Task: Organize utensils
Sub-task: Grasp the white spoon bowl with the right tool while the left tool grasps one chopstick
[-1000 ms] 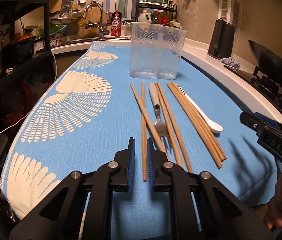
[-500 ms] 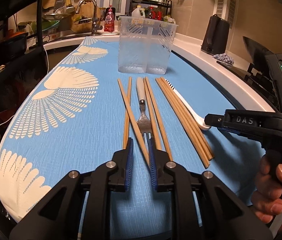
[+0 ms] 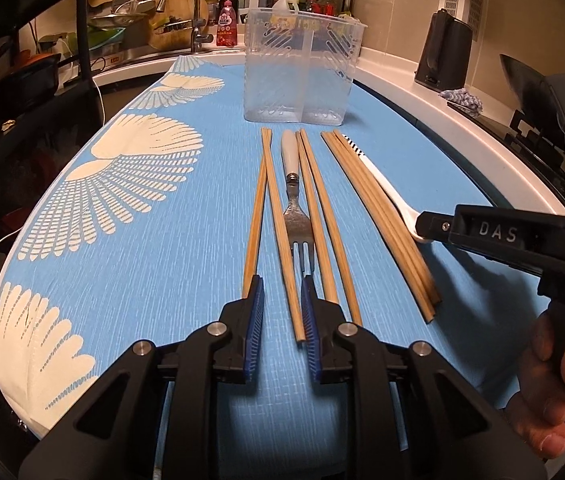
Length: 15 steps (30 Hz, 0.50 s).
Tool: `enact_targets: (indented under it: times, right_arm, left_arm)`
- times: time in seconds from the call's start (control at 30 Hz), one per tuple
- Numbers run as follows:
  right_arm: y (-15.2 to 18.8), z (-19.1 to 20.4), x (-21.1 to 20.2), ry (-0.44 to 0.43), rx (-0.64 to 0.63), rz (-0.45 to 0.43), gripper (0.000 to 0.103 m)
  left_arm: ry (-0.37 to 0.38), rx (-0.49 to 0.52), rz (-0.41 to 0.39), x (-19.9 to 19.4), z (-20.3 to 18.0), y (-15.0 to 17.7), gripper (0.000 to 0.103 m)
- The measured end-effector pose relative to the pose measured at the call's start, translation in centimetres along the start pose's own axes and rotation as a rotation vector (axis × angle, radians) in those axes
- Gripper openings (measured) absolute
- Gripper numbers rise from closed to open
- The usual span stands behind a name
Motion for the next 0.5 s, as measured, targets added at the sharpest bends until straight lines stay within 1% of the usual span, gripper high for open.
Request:
enact_targets:
  times: [0.07,0.1,0.23,0.27,0.33,0.43,0.5]
  right_arm:
    - [0.2,0.2,0.0,-0.011,-0.006,0.005,0.016]
    - [0.3,0.3,0.1,-0.013,-0.008,0.006,0.014]
    - [0.2,0.1,-0.3,-0.006,-0.004,0.006,0.011]
    - [0.1,-0.2,-0.5,-0.006,-0.002,0.004,0.01]
    - [-0.1,-0.5,-0.8,0.004,-0.01,-0.001,0.01]
    - [-0.4,-1.3,-1.8,0.044,-0.05,-0.027,0.009]
    - [-0.6,-1.7,-2.4,0.071,-0.084,-0.056,0.009]
  left_arm:
    - [0.0,-0.002,0.0,0.0,0.0,0.1,0.02]
    - [0.0,0.0,0.0,0.0,0.1,0.1,0.02]
    - [0.005,0.004,-0.002,-0.1,0.1,0.2,0.018]
    - [0.002,0.006,-0.005,-0.2,0.2,0.2,0.012]
    - [0.003,0.001,-0.012,-0.4,0.5,0.2,0.007]
    - [-0.027,0.005,-0.043,-1.1,1.1,0.0,0.004]
    - [-0.055,0.006,-0.064,-1.6,1.5,-0.1,0.004]
Point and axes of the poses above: each gripper's, at about its wrist camera, not at the fingertips, and x roughly the way its jaws point, z to its left, y to its underside, the point moved 4 cm from there along x, roughly the way its jaws point, and after that the axes turned 14 degrees about x, right-handed, at the moved point
